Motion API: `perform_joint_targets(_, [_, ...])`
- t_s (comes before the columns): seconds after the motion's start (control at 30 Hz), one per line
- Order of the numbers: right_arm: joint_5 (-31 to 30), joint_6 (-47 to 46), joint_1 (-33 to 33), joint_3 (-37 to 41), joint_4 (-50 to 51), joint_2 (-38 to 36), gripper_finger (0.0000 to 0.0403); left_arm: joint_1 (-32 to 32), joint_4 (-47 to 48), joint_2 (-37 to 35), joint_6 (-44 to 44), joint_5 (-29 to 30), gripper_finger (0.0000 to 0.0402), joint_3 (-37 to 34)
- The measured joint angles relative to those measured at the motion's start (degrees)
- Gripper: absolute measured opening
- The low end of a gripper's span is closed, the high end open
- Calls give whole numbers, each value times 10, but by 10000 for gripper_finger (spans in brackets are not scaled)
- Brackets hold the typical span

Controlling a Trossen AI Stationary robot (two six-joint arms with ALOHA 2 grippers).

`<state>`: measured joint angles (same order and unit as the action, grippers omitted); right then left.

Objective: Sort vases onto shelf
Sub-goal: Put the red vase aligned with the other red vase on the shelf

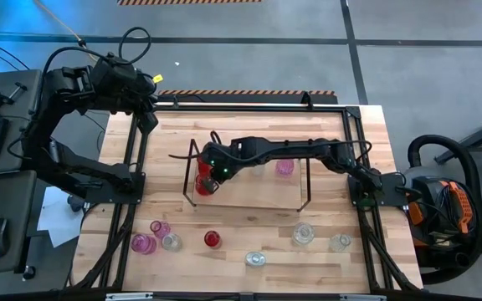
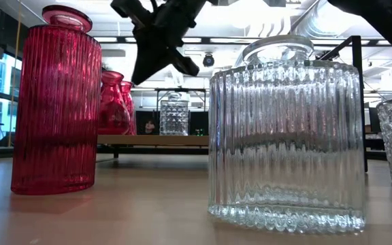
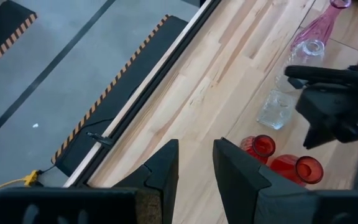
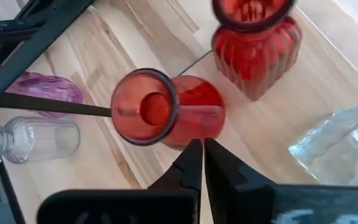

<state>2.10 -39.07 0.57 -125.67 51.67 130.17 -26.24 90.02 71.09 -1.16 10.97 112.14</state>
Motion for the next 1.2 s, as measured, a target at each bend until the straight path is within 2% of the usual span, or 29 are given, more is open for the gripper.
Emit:
perform_joint_targets(0.33, [-35, 37, 9, 0, -58, 0, 0, 0, 0, -2, 6, 0, 90, 0])
perform_joint_targets(0.6, [-49, 144, 32, 0, -130, 0, 0, 0, 0, -1, -2, -5, 90, 0])
perform_joint_targets(0.9, [-5, 304, 68, -57, -103, -1, 0, 0, 0, 15, -3, -17, 90, 0])
perform_joint_targets(1.1, [31, 423, 78, -93, -92, -2, 0, 0, 1, 49, -49, -26, 90, 0])
perform_joint_targets(1.2, [51, 451, 87, -93, -73, -7, 0, 0, 0, 68, -62, -29, 90, 0])
